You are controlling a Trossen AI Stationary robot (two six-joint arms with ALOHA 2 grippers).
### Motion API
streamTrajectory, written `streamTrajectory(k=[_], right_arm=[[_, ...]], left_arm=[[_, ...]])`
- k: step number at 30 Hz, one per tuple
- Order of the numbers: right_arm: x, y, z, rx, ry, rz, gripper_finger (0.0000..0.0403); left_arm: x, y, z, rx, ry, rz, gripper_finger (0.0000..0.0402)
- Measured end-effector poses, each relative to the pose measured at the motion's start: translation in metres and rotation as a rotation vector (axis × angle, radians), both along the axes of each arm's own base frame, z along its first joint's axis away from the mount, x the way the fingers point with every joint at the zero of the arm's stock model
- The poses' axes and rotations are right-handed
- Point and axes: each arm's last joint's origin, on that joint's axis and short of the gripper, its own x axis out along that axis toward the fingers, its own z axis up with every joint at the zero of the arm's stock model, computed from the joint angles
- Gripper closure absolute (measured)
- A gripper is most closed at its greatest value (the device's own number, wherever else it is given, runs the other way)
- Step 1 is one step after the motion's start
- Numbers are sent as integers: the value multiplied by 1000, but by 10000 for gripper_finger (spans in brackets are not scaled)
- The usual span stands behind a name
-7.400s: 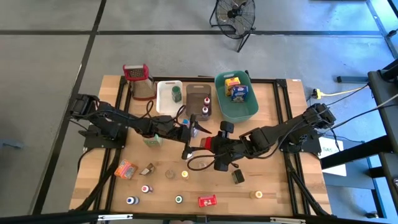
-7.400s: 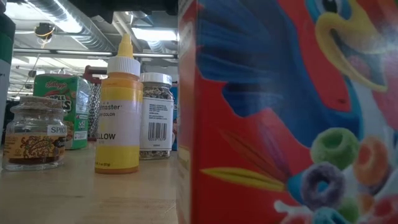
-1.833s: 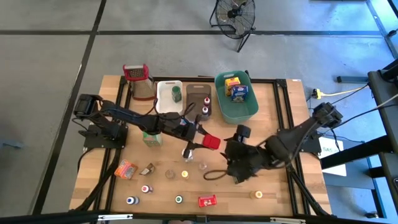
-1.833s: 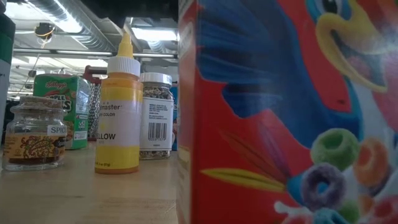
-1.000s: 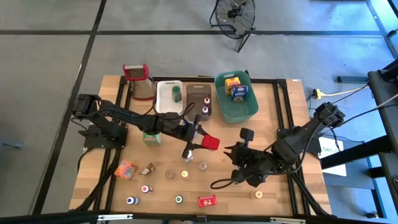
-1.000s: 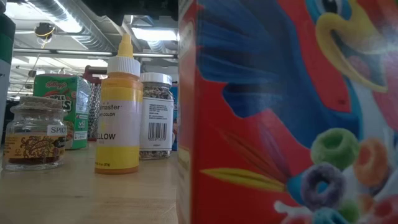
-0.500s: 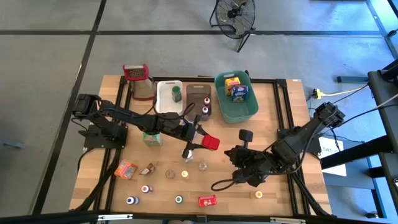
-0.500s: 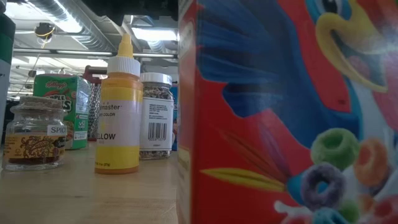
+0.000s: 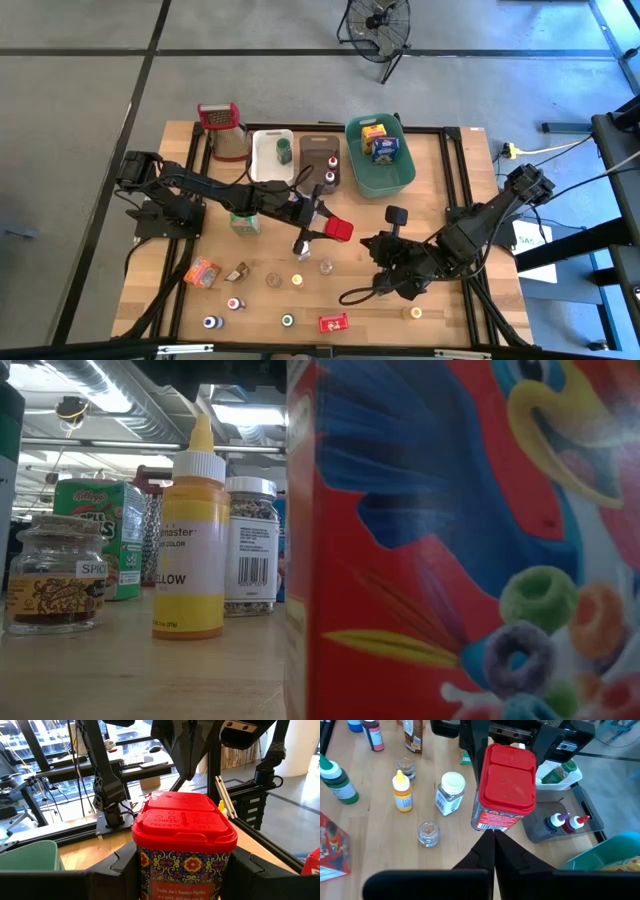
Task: Pick & Place Kitchen Items
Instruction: Put the red spice can into the left white bin
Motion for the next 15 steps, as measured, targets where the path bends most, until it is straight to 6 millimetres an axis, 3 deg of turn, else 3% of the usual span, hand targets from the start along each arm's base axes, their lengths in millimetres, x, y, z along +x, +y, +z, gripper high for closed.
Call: streamTrajectory(k=[8, 15], right_arm=[[0, 1, 0, -45, 29, 57, 400], [3, 0, 0, 37, 15, 39, 400]], left_arm=[[0, 0, 0, 0, 0, 0, 218], [0, 0, 0, 0, 0, 0, 218]])
